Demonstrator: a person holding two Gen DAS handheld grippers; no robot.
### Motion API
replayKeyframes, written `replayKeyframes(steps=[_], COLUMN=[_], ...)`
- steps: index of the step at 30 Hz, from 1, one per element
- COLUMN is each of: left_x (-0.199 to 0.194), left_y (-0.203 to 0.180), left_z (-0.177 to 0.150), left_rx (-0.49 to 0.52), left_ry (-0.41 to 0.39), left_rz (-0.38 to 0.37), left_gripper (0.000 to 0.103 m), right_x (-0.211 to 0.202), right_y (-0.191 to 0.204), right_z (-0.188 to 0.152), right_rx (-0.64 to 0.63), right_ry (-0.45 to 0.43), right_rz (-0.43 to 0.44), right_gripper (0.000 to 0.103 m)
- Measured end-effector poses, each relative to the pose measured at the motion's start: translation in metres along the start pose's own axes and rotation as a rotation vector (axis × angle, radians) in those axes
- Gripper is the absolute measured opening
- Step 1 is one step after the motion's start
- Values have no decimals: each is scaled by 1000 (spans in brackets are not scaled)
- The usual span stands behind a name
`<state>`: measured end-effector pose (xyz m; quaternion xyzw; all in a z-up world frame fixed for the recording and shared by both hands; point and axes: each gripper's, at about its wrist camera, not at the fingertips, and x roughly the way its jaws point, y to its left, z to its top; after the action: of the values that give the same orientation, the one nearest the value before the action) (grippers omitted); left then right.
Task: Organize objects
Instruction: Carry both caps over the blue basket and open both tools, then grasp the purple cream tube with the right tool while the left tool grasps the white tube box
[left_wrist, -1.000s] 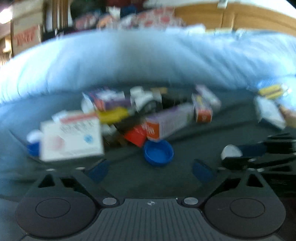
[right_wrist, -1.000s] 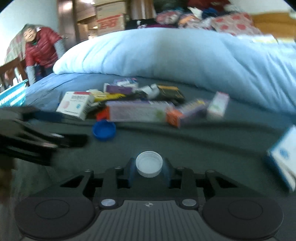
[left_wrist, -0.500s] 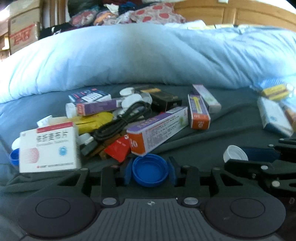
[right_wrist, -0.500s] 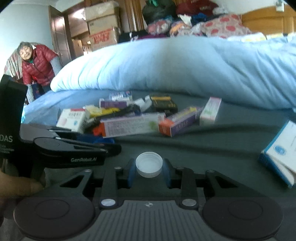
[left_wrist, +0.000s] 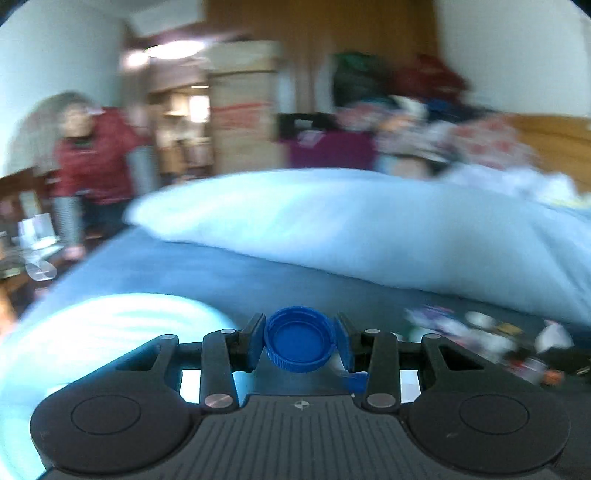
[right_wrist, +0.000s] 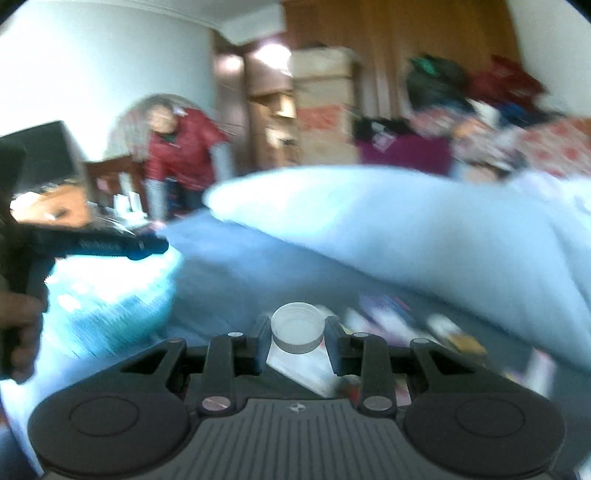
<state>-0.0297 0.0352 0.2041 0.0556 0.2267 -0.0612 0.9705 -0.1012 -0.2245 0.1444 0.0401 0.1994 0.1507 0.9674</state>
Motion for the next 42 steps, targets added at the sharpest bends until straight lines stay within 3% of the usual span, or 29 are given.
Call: replayKeyframes(steps=[6, 13, 21, 30, 31, 32, 33, 34, 39, 41, 42], left_x=[-11, -15, -6, 2, 2, 3, 5, 4, -4, -14, -21], left_y=[109, 175, 204, 211, 210, 209, 208, 207, 194, 184, 178], left_z=[19, 17, 9, 4, 4, 5, 5, 6, 10, 14, 16], left_rx=[-139, -210, -238, -234, -230, -227, -222, -217, -194, -172, -157], left_ry=[35, 57, 76, 100, 102, 111, 118, 115, 90, 51, 20], left_rz=[184, 240, 225, 234, 237, 242, 249, 259, 291, 292, 288], left_gripper=[41, 41, 41, 41, 48, 68, 80, 98, 101, 101, 101], right_x=[37, 82, 119, 149, 153, 155, 155, 153, 128, 95, 73], right_y=[88, 194, 251, 246, 245, 243, 242, 240, 224, 209, 199], right_z=[94, 157, 167, 134, 131, 129, 127, 126, 125, 123, 118], right_rx=[-95, -196, -217, -208, -205, -203, -204, -206, -187, -179, -180], right_ry=[0, 53, 125, 166, 162, 160, 156, 143, 73, -39, -116], right_rz=[176, 297, 334, 332, 323, 312, 301, 301, 310, 286, 255], right_gripper=[34, 34, 34, 36, 44, 55, 78, 86, 85, 86, 94])
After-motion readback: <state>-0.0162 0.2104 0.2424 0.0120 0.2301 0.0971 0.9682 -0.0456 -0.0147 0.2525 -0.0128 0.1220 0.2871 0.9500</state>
